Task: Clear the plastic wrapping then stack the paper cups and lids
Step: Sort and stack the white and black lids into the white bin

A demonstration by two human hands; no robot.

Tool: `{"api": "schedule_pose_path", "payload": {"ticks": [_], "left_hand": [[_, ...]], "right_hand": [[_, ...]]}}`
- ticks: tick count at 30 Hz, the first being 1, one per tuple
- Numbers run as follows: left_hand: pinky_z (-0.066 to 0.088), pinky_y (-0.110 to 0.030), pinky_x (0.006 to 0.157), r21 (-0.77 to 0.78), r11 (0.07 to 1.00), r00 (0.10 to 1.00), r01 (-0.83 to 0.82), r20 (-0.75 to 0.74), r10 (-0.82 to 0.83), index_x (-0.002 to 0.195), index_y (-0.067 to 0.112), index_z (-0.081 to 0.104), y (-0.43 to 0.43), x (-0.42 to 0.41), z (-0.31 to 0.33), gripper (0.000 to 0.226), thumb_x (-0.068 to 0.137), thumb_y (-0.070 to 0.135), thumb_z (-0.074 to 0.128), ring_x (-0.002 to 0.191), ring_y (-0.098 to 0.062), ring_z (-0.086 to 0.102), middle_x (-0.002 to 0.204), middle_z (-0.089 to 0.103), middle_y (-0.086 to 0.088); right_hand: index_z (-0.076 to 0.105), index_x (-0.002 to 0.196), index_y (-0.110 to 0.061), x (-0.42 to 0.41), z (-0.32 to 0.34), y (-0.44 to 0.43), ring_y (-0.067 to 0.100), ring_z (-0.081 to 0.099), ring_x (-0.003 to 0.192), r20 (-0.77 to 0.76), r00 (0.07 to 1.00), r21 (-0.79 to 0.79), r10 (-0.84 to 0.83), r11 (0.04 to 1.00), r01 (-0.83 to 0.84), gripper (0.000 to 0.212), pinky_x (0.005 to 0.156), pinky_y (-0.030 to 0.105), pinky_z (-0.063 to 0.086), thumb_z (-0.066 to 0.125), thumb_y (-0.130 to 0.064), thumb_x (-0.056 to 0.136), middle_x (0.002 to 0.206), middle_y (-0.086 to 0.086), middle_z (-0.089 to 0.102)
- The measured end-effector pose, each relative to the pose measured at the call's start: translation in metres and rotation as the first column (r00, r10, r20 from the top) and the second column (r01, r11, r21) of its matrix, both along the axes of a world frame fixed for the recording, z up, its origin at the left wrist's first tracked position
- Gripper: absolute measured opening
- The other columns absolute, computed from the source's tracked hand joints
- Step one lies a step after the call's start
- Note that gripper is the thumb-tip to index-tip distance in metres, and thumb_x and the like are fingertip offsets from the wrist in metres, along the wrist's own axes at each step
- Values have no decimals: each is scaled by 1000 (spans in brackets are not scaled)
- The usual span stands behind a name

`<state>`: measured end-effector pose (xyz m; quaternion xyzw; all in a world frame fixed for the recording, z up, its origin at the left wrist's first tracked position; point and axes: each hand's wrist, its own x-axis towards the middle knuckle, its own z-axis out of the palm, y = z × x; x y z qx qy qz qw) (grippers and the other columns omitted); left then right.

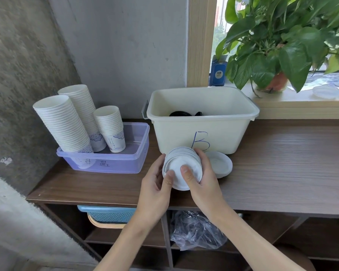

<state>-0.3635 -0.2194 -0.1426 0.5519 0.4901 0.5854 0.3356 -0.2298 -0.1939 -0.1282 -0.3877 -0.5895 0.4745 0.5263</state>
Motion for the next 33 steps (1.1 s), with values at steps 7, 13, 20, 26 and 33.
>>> {"api": "schedule_pose_path", "payload": {"ticks": [7,13,20,26,33], "left_hand": [[45,-48,106,-14,999,996,-40,-84,39,138,19,52,5,-1,-2,60,92,57,52,125,-18,57,133,61,-2],[50,-46,99,35,994,991,-106,-83,109,134,14,55,4,2,-3,73,85,68,54,118,-20,62,127,63,-5],[50,-19,86,25,992,992,-123,-22,124,127,8,58,4,5,-1,47,90,36,57,104,-8,66,115,69,0],[50,-17,83,28,997,997,-72,-18,73,129,7,55,2,5,1,69,82,58,58,103,-9,66,115,68,-1],[45,-13,91,-11,1000,997,-2,-74,2,136,12,50,3,0,-2,64,84,48,54,114,-3,60,126,63,4]], "right_hand": [[39,139,-20,2,-5,1,10,56,118,49,996,-13,69,998,-68,75,103,33,45,62,-53,75,127,-5,59],[42,130,-31,0,-8,0,12,55,115,116,992,40,38,998,-43,57,102,39,46,58,-46,78,122,-7,57],[43,127,-30,-3,-8,0,12,52,118,147,989,87,13,996,-26,56,102,37,44,59,-51,78,124,-6,54],[39,141,-22,-1,-8,-1,1,45,128,141,990,29,-1,1000,-3,81,110,28,36,54,-64,74,136,-11,51],[45,128,-30,-3,-8,-3,1,47,120,144,988,74,-57,996,46,59,101,15,37,50,-56,75,127,-12,53]]}}
